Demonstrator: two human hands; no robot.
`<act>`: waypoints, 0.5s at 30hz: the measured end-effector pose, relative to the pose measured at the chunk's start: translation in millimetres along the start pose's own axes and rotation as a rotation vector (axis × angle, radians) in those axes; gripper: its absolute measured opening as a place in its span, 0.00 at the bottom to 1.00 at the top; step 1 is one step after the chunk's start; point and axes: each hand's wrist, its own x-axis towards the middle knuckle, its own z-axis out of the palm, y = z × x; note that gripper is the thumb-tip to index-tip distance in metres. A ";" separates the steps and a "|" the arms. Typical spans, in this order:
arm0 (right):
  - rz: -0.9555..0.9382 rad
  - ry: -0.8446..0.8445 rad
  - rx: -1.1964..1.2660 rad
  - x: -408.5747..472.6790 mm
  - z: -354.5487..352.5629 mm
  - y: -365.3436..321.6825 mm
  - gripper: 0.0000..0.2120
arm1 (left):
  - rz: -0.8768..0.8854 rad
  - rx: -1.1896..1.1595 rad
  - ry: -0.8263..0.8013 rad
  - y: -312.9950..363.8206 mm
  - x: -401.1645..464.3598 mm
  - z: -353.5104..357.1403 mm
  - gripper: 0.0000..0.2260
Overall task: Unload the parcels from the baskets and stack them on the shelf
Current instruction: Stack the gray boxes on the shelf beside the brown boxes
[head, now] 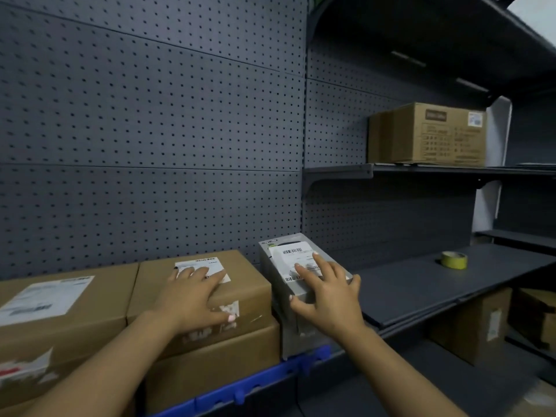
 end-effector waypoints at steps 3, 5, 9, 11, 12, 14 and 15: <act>-0.002 -0.017 0.042 19.0 13.3 -4.5 0.39 | 0.003 -0.029 -0.036 -5.6 5.0 11.2 0.56; 0.004 -0.031 0.081 29.8 24.2 -5.6 0.39 | 0.003 -0.029 -0.037 -5.0 5.1 16.1 0.55; 0.003 -0.043 0.129 36.2 42.2 -8.1 0.37 | 0.006 -0.021 -0.045 -4.6 5.4 16.1 0.51; -0.016 -0.016 0.137 34.6 44.8 -7.1 0.36 | 0.010 -0.018 -0.045 -5.0 5.5 16.2 0.49; -0.033 -0.010 0.150 33.8 44.7 -5.4 0.36 | 0.013 -0.015 -0.043 -5.0 5.4 16.5 0.48; -0.066 -0.006 0.210 30.9 43.7 2.2 0.35 | 0.022 -0.019 -0.040 -5.0 5.6 17.5 0.47; -0.064 0.007 0.262 29.0 42.4 7.2 0.35 | 0.025 -0.026 -0.048 -5.2 6.2 16.7 0.47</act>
